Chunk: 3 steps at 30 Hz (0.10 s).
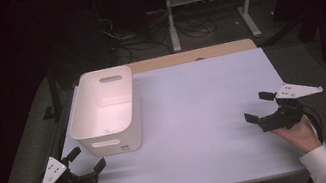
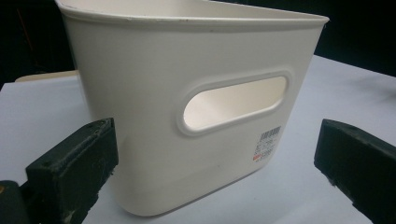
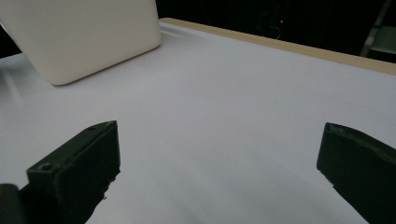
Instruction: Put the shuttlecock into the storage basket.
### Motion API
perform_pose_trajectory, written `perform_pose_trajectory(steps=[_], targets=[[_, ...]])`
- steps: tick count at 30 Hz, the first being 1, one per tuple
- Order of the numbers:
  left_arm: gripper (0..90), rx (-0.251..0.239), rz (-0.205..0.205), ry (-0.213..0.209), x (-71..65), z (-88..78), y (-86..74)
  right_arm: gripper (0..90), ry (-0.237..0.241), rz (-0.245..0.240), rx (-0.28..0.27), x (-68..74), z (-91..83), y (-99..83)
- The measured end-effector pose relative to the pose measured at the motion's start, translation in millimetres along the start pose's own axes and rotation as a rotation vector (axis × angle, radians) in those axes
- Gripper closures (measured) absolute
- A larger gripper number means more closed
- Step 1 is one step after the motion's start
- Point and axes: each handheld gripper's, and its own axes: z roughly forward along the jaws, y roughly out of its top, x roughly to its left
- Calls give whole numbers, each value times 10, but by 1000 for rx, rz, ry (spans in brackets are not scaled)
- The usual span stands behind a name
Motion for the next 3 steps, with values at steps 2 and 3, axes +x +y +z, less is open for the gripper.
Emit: perform_pose_trajectory(steps=[2,3], targets=[[0,3,6,1,0,4,2,0,1,2,-5,-4,-6,-4],[0,4,7,2,-2,7,3,0,2,3,-6,-9,-8,-9]])
